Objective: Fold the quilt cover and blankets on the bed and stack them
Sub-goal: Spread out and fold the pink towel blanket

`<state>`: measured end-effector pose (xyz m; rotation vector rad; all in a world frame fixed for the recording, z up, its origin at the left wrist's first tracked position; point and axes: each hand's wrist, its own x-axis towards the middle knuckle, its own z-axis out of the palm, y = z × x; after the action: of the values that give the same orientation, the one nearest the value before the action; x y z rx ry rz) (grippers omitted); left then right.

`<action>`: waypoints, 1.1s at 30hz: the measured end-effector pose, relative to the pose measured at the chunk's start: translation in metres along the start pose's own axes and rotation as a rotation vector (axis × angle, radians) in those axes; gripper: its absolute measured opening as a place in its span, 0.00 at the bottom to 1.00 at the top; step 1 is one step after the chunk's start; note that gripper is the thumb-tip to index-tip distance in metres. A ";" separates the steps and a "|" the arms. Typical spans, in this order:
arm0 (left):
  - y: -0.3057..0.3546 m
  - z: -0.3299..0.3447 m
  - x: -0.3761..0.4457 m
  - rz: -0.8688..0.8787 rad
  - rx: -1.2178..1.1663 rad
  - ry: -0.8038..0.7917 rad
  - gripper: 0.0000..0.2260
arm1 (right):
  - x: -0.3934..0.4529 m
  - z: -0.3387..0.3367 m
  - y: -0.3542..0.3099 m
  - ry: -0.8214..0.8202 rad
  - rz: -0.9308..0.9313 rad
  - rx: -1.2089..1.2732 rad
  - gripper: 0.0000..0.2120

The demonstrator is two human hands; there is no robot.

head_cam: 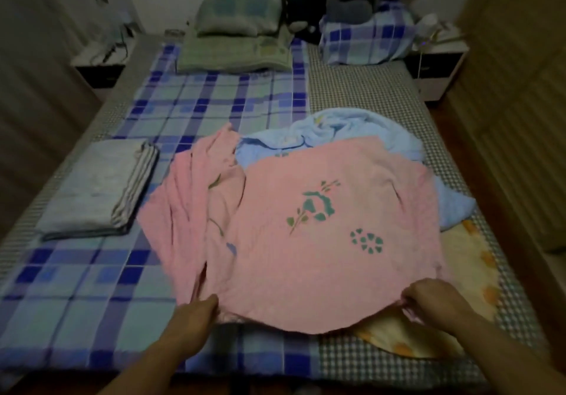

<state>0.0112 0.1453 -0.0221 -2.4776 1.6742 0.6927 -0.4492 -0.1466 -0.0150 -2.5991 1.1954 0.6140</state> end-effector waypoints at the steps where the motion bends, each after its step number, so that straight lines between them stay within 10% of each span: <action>1: 0.002 -0.003 0.001 0.015 0.013 0.020 0.08 | 0.001 -0.005 0.002 -0.010 -0.002 -0.012 0.09; 7: 0.009 -0.035 -0.015 -0.142 -0.225 0.107 0.10 | 0.002 -0.058 0.011 -0.043 0.088 -0.104 0.17; 11: 0.033 -0.051 -0.030 -0.276 -0.520 0.067 0.15 | 0.020 -0.102 -0.033 0.386 0.254 0.189 0.23; 14: 0.039 -0.064 -0.029 -0.049 -0.182 0.058 0.09 | 0.044 -0.117 -0.108 0.504 0.046 0.509 0.16; 20: 0.030 -0.077 -0.008 0.476 -0.137 0.190 0.11 | 0.056 -0.112 -0.270 0.136 -0.308 0.737 0.16; 33: -0.033 -0.102 0.029 0.371 -0.874 0.005 0.03 | 0.057 -0.105 -0.395 0.107 -0.243 0.700 0.14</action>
<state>0.0824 0.1023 0.0515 -2.6152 2.1968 1.7861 -0.0855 0.0331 0.0607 -2.1308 0.8835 -0.0094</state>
